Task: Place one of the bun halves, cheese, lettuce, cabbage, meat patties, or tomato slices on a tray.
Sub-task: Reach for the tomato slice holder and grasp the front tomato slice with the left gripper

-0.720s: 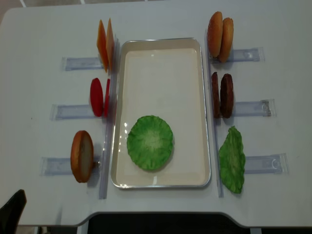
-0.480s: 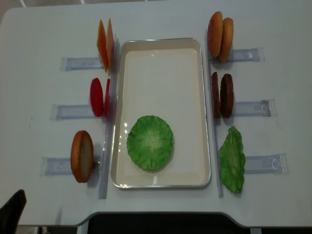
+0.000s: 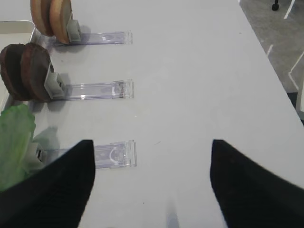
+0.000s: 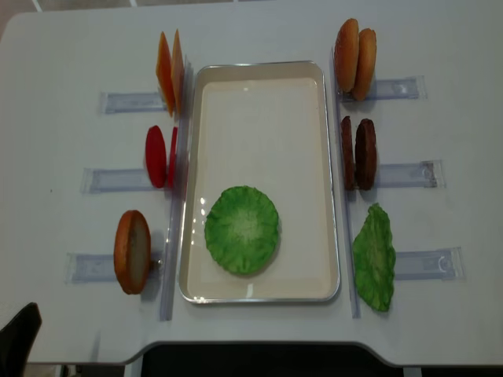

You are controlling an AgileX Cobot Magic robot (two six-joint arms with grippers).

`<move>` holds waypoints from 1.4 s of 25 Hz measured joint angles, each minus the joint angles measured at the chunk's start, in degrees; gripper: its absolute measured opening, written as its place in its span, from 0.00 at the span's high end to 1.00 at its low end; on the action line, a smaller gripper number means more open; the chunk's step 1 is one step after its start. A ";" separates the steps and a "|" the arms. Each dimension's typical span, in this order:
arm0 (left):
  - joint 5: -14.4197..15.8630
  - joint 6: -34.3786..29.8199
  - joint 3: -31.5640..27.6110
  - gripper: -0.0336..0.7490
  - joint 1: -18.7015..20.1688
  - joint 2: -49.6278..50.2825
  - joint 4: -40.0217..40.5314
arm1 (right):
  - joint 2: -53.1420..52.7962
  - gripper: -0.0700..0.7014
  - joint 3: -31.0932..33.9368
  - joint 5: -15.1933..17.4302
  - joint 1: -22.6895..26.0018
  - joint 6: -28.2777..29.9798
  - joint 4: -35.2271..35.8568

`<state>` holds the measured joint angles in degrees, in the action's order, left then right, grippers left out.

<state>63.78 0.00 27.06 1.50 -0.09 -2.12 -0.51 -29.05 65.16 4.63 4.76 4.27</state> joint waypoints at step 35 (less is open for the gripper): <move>1.64 2.22 42.63 0.16 0.00 79.85 1.75 | 0.00 0.28 0.00 -0.02 0.00 0.00 0.00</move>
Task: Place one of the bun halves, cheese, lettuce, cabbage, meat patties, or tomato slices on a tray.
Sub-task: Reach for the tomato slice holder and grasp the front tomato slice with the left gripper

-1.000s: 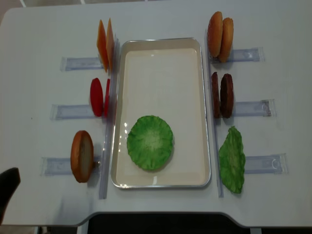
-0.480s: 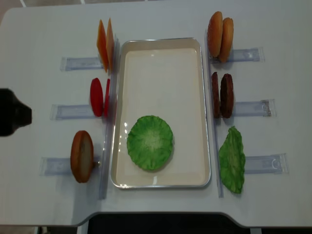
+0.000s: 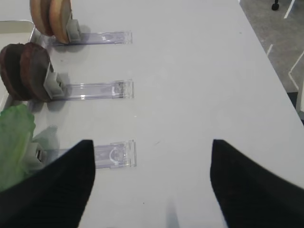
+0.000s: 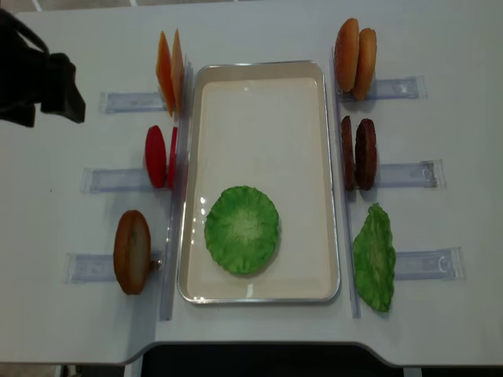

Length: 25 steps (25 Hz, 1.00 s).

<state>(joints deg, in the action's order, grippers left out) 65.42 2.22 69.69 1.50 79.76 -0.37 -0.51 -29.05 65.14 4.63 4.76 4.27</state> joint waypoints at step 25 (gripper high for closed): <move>3.25 21.45 8.45 0.16 22.51 17.88 6.14 | 0.00 0.28 0.00 0.00 0.00 0.00 0.00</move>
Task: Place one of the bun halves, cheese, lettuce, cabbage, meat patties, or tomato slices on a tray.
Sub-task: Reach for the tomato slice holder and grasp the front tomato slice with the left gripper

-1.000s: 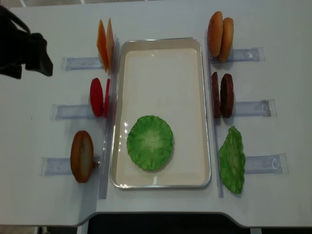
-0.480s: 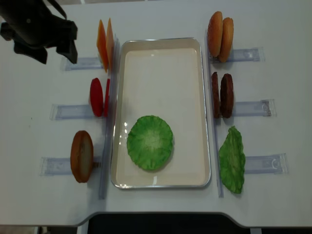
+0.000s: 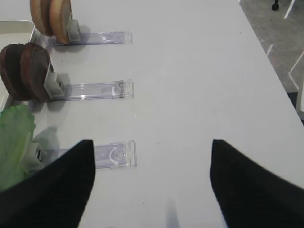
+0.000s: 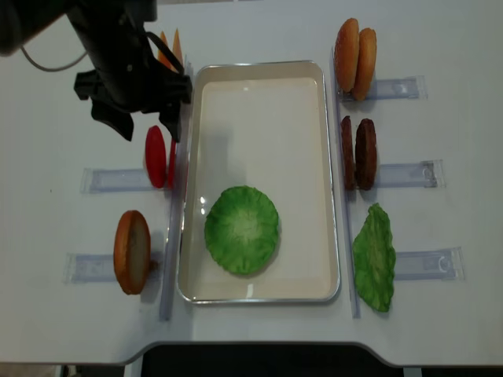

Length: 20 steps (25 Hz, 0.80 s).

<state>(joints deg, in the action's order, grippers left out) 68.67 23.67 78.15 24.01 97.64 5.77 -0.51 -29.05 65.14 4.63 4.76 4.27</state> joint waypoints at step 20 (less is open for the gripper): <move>-6.65 2.47 2.80 0.16 0.33 9.88 -1.92 | 0.00 0.28 0.00 0.00 0.00 0.00 0.00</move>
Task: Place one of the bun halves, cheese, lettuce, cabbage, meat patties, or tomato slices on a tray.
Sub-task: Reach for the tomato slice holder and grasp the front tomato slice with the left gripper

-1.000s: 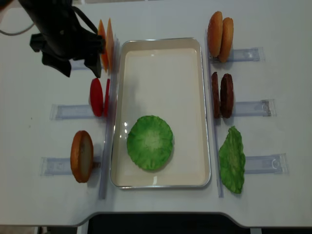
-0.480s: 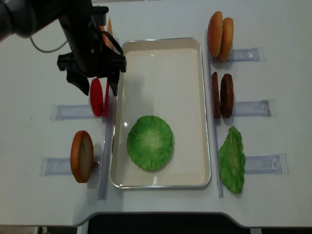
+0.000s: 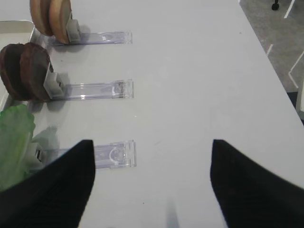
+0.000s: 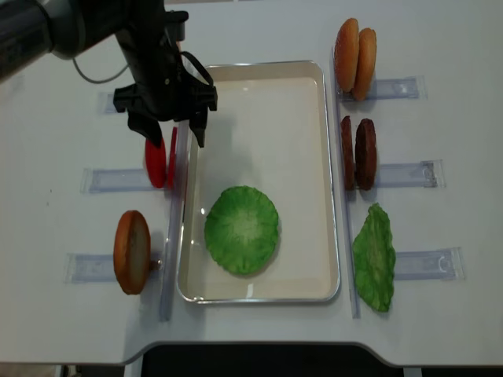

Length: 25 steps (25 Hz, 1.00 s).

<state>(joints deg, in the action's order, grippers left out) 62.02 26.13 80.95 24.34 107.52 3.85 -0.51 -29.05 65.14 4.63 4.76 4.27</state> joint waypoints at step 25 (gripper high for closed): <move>2.93 -1.27 1.19 0.31 0.00 3.58 2.16 | 0.00 0.28 0.00 0.00 0.00 0.00 0.00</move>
<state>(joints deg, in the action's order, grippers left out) 64.95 24.86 82.13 24.34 111.09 6.00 -0.51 -29.05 65.14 4.63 4.76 4.27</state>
